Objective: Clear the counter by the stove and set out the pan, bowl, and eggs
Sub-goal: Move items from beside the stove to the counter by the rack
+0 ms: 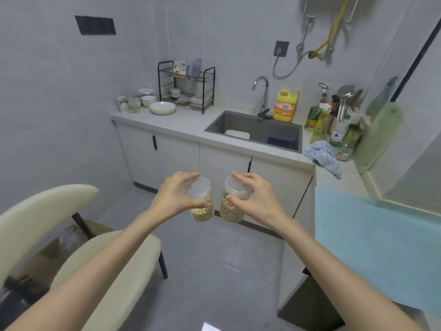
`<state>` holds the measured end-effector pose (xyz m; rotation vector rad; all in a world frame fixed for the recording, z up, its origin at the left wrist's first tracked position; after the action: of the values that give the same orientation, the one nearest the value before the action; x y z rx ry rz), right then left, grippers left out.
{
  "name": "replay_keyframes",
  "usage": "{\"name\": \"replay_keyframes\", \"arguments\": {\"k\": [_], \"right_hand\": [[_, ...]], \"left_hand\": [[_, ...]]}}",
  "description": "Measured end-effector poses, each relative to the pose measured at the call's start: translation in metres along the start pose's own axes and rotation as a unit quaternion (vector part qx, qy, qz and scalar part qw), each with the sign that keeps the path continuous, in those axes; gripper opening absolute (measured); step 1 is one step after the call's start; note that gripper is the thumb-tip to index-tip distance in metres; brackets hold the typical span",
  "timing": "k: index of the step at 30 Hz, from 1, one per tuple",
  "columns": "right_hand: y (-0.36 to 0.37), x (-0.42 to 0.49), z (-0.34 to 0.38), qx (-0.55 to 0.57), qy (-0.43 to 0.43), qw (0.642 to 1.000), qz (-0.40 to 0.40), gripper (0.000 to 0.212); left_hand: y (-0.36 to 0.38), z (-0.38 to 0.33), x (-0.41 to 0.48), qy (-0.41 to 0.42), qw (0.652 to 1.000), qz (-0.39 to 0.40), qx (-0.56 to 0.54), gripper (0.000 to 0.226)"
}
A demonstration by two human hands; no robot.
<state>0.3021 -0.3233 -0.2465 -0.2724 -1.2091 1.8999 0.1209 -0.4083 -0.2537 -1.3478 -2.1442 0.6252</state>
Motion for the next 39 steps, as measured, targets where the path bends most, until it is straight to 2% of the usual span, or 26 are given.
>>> {"name": "replay_keyframes", "arguments": {"k": [14,25,32,39], "right_hand": [[0.054,0.244,0.013,0.002,-0.116,0.991,0.061,0.064],[0.147,0.452,0.033,-0.004,-0.115,0.992,0.048,0.065],[0.208,0.597,0.055,-0.007,-0.107,0.991,0.08,0.066],[0.271,0.707,0.064,0.02,-0.107,0.989,0.1,0.065]], "left_hand": [[-0.067,0.076,0.179,-0.094,0.99,-0.1,0.031,0.09],[-0.134,0.195,0.355,-0.113,0.983,-0.145,0.028,0.092],[-0.193,0.28,0.484,-0.131,0.981,-0.142,0.03,0.092],[-0.228,0.349,0.57,-0.154,0.976,-0.148,0.046,0.088]]}}
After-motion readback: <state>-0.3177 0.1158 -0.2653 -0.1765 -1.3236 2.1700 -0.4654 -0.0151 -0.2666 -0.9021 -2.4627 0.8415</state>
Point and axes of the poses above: each hand's wrist, its own x-axis towards the middle knuckle, its own y-axis out of the palm, z = x × y, the point moved 7 cm from there along x, towards the middle knuckle, and after that the axes turned 10 degrees about -x, right-handed, at the moved point
